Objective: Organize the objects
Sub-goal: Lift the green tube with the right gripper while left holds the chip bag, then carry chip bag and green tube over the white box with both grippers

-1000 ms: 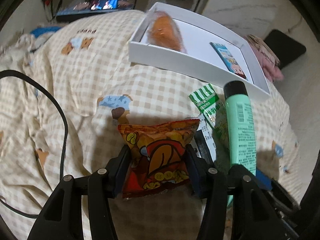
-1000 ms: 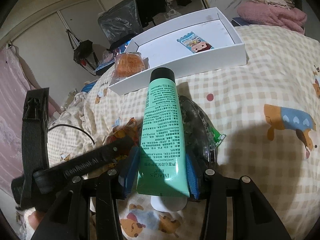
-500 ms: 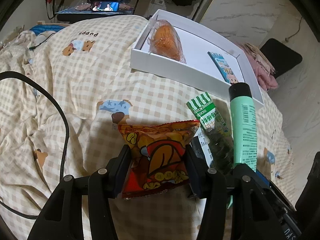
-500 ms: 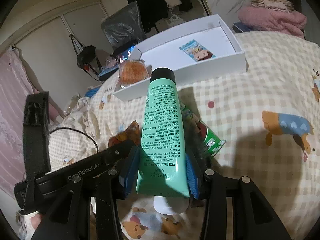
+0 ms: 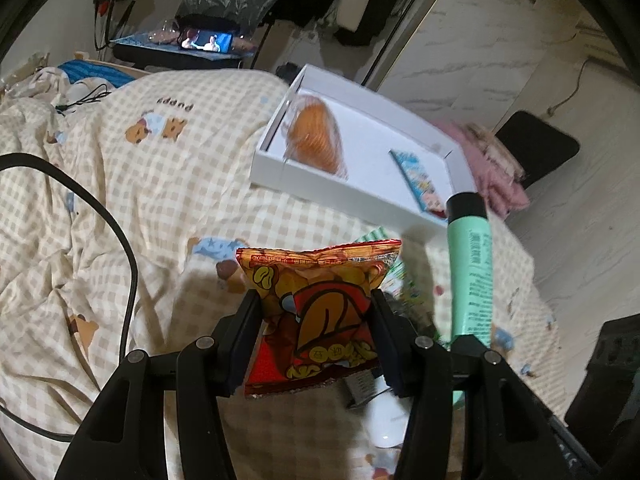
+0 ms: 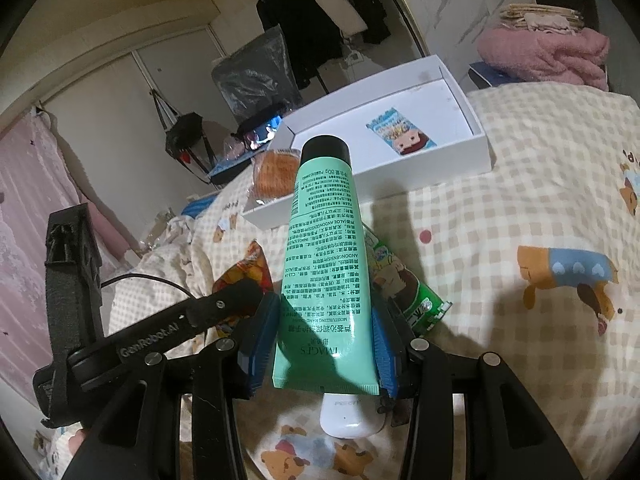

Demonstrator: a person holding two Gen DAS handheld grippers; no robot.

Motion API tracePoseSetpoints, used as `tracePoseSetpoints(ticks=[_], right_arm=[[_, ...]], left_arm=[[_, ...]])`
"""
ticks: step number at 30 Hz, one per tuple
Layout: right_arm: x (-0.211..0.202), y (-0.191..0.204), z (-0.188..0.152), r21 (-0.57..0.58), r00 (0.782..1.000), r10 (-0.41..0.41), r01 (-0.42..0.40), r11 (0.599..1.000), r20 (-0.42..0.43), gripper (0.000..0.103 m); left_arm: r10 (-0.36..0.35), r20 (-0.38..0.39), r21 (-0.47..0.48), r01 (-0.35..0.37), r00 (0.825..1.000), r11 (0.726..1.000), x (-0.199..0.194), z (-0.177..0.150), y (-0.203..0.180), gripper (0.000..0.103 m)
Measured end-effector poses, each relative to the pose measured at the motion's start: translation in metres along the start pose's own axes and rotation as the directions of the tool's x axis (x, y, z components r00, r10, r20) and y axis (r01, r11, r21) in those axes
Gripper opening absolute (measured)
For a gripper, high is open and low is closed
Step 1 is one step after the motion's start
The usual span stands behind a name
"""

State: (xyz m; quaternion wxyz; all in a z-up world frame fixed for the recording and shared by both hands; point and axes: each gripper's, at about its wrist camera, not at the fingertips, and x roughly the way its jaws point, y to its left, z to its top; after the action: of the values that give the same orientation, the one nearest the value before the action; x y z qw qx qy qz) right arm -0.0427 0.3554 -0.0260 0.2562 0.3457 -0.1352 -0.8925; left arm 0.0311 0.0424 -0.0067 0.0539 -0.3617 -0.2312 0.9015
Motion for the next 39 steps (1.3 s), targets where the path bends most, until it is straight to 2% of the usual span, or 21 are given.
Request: tracePoseSetpoints(ticks=[3, 9, 13, 17, 31, 35, 39], right_arm=[[-0.004, 0.002, 0.001, -0.003, 1.000, 0.013, -0.013, 1.000, 0.019, 0.045], [-0.017, 0.005, 0.004, -0.005, 0.995, 0.043, -0.043, 0.999, 0.085, 0.045], [-0.037, 0.010, 0.009, -0.026, 0.977, 0.098, -0.094, 0.995, 0.191, 0.045], [-0.047, 0.016, 0.012, -0.054, 0.964, 0.134, -0.125, 0.991, 0.228, 0.045], [-0.044, 0.021, 0.011, -0.076, 0.962, 0.182, -0.170, 0.983, 0.203, 0.046], [-0.043, 0.019, 0.011, -0.074, 0.964, 0.183, -0.172, 0.982, 0.195, 0.046], [-0.042, 0.018, 0.011, -0.072, 0.965, 0.181, -0.170, 0.983, 0.189, 0.046]], left_arm=[[-0.021, 0.023, -0.005, 0.021, 1.000, 1.000, -0.006, 0.003, 0.000, 0.057], [-0.013, 0.070, -0.005, 0.013, 0.997, 1.000, -0.016, 0.009, 0.000, 0.057], [-0.013, 0.083, 0.007, 0.013, 0.996, 1.000, -0.025, 0.013, -0.003, 0.057], [-0.014, 0.120, 0.051, 0.008, 0.993, 0.999, -0.037, 0.016, -0.012, 0.057], [-0.006, 0.128, 0.101, -0.007, 0.992, 0.995, -0.040, 0.014, -0.024, 0.057], [0.056, 0.081, 0.143, -0.067, 0.995, 0.988, -0.030, 0.014, -0.030, 0.057], [0.035, 0.061, 0.128, -0.042, 0.998, 0.991, -0.024, 0.010, -0.026, 0.057]])
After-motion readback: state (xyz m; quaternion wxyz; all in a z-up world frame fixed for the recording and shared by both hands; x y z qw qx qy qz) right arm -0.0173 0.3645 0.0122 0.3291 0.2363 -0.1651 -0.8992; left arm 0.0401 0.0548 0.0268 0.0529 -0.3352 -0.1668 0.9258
